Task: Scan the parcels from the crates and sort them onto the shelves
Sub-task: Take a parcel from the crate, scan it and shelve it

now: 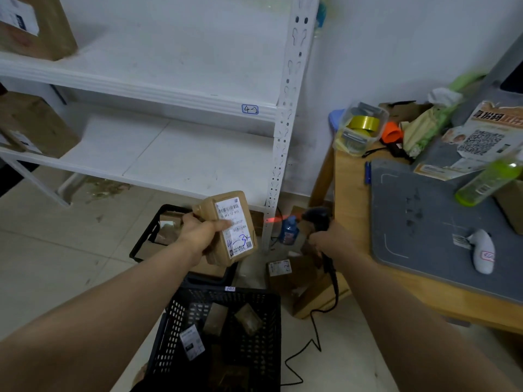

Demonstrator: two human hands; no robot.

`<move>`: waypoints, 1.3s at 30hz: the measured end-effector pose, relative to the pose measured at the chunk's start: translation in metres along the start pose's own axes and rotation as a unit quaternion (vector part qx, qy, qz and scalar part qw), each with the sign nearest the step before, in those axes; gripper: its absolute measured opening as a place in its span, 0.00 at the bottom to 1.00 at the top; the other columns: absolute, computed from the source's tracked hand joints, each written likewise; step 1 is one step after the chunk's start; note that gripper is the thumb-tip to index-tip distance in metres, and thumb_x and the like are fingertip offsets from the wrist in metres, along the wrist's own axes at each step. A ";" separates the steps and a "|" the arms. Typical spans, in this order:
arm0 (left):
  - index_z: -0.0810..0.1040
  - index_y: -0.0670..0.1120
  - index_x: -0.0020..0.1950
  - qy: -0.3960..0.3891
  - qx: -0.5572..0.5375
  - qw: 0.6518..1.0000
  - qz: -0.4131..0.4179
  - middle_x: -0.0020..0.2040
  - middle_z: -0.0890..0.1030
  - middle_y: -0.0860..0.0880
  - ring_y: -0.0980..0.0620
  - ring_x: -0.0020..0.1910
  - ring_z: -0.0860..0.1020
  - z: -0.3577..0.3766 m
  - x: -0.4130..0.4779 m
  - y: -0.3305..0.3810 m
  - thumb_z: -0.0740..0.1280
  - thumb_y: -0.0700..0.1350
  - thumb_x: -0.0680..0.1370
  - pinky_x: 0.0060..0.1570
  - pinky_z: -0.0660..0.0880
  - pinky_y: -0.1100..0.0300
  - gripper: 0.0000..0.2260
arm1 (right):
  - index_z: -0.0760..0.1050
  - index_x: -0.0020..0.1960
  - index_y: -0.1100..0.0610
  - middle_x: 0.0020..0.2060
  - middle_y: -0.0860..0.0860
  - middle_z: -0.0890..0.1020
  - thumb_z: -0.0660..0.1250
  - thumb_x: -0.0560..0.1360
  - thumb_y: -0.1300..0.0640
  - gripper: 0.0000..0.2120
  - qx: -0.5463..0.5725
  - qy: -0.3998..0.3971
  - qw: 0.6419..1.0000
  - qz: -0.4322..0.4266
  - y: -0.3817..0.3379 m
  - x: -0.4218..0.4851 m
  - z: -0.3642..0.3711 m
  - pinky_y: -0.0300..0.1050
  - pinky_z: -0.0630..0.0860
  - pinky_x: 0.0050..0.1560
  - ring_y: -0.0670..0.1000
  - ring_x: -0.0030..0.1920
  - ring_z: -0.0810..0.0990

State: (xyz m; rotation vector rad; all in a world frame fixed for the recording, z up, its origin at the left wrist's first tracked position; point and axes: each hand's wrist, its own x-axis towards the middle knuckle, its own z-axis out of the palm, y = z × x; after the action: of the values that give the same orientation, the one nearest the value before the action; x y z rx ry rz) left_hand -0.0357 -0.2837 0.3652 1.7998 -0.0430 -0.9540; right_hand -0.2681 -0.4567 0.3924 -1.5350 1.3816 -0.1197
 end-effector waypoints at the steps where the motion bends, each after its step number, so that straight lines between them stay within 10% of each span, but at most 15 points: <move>1: 0.72 0.46 0.67 -0.009 0.004 1.000 -0.007 0.55 0.85 0.47 0.47 0.51 0.83 0.005 0.000 -0.003 0.84 0.46 0.64 0.44 0.79 0.52 0.36 | 0.73 0.54 0.57 0.44 0.56 0.77 0.68 0.76 0.66 0.09 -0.012 0.017 1.000 0.019 0.006 0.010 -0.010 0.43 0.71 0.34 0.52 0.41 0.76; 12: 0.70 0.52 0.70 -0.076 0.061 0.995 -0.021 0.59 0.83 0.51 0.44 0.58 0.80 0.043 -0.009 -0.027 0.85 0.54 0.57 0.59 0.76 0.40 0.44 | 0.65 0.71 0.66 0.40 0.56 0.71 0.62 0.80 0.66 0.20 -0.132 0.059 0.983 0.113 0.060 0.079 -0.045 0.48 0.73 0.40 0.53 0.38 0.72; 22: 0.72 0.53 0.70 -0.105 0.073 0.991 -0.026 0.58 0.84 0.53 0.45 0.59 0.81 0.043 -0.011 -0.029 0.84 0.58 0.53 0.60 0.77 0.38 0.48 | 0.66 0.68 0.67 0.45 0.58 0.75 0.64 0.81 0.60 0.19 -0.123 0.117 0.980 0.105 0.072 0.079 -0.035 0.52 0.76 0.45 0.59 0.46 0.76; 29: 0.73 0.54 0.68 -0.124 0.062 0.990 -0.025 0.56 0.85 0.53 0.44 0.58 0.81 0.037 -0.020 -0.017 0.84 0.57 0.55 0.60 0.76 0.37 0.44 | 0.61 0.72 0.65 0.66 0.65 0.70 0.65 0.78 0.60 0.25 -0.141 0.193 0.971 0.016 0.051 0.055 -0.029 0.57 0.74 0.61 0.64 0.62 0.73; 34: 0.78 0.53 0.54 -0.151 0.049 0.987 -0.003 0.48 0.86 0.51 0.49 0.51 0.81 0.024 -0.039 0.001 0.77 0.43 0.74 0.60 0.74 0.44 0.13 | 0.73 0.66 0.53 0.58 0.51 0.78 0.70 0.79 0.53 0.17 -0.062 -0.001 0.997 -0.045 -0.004 0.021 0.014 0.46 0.76 0.48 0.50 0.52 0.77; 39: 0.81 0.50 0.58 -0.195 0.040 0.980 0.020 0.50 0.87 0.49 0.48 0.55 0.83 -0.014 -0.051 0.028 0.76 0.47 0.74 0.55 0.77 0.49 0.13 | 0.76 0.52 0.48 0.52 0.50 0.85 0.66 0.82 0.52 0.01 0.039 -0.181 0.979 -0.086 -0.072 -0.033 0.060 0.55 0.80 0.61 0.54 0.55 0.84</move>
State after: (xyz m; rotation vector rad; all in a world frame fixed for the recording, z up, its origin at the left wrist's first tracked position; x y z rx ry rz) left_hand -0.0507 -0.2627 0.4197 1.6520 -0.3677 -1.2792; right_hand -0.1912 -0.4084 0.4323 -1.5208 0.9470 -0.0003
